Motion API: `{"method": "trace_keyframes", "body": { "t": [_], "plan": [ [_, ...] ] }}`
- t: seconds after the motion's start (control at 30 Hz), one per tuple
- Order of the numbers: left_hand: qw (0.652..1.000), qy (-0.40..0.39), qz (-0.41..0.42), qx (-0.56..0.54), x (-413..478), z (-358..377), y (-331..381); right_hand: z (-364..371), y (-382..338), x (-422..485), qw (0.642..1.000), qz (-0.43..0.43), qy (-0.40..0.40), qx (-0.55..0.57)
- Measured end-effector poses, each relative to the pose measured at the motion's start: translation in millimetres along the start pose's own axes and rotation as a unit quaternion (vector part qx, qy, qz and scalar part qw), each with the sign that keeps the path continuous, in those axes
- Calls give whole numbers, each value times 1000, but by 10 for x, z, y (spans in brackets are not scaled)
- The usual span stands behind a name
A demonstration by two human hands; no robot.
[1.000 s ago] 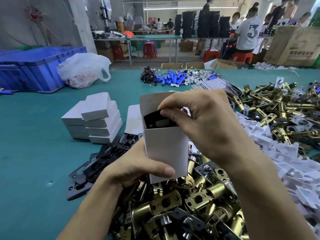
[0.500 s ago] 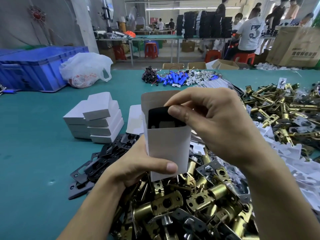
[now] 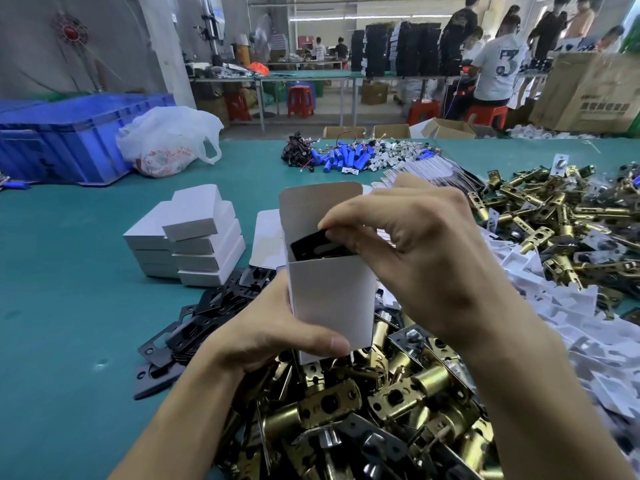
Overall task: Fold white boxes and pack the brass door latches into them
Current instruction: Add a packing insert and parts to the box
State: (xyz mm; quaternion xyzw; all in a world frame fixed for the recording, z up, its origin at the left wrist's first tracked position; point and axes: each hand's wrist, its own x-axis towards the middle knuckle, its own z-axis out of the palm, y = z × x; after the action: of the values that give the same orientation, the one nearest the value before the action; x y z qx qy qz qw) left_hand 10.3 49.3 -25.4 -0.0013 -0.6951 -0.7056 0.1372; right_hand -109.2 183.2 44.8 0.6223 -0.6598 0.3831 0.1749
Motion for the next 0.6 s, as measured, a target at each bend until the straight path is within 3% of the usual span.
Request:
{"method": "trace_keyframes", "body": {
  "t": [0.33,0.6],
  "plan": [
    [999,40,29,19,40,-18,-35,-129,8,0,997,13,-11,71],
    [999,30,35,15,31,-30,-21,-84,-14,-20,996,0,37,83]
  ]
}}
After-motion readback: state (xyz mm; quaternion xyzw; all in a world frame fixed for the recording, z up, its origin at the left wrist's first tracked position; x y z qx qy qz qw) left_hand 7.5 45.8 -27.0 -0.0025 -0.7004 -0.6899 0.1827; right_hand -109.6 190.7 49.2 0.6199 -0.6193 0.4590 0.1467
